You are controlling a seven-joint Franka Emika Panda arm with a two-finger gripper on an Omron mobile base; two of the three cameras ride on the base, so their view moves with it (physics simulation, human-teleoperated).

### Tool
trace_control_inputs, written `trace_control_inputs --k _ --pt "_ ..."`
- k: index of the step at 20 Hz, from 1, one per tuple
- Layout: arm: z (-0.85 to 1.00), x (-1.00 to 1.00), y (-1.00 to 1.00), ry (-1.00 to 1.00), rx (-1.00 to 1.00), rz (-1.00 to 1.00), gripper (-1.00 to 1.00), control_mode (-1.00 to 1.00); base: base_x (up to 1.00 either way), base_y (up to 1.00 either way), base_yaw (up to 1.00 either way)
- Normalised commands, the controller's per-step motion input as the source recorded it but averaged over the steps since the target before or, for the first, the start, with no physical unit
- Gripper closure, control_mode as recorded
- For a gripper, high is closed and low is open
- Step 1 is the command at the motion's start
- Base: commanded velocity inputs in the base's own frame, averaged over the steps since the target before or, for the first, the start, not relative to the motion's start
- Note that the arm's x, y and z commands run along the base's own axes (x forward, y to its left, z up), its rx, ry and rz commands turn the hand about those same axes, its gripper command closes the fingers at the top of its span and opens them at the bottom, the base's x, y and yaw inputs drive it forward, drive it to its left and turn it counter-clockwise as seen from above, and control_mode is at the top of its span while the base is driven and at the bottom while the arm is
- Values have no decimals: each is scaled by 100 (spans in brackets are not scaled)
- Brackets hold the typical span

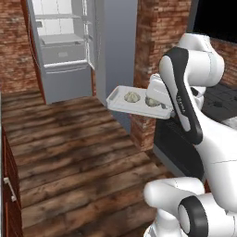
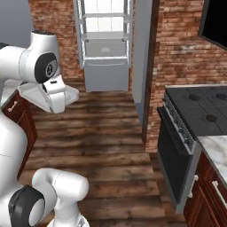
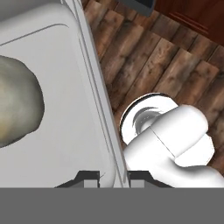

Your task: Place two dumplings into each of the tupperware containers and then place the containers in the fridge.

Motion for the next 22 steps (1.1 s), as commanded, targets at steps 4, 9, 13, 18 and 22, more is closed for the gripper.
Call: trace_control_inputs --k 4,9,13,18,22 --pt "0 0 0 0 0 0 100 100 100 0 0" --pt "0 0 0 0 0 0 100 100 100 0 0" --pt "0 0 0 0 0 0 100 100 100 0 0" --pt "0 0 0 0 0 0 100 100 100 0 0" --pt "0 0 0 0 0 0 100 100 100 0 0"
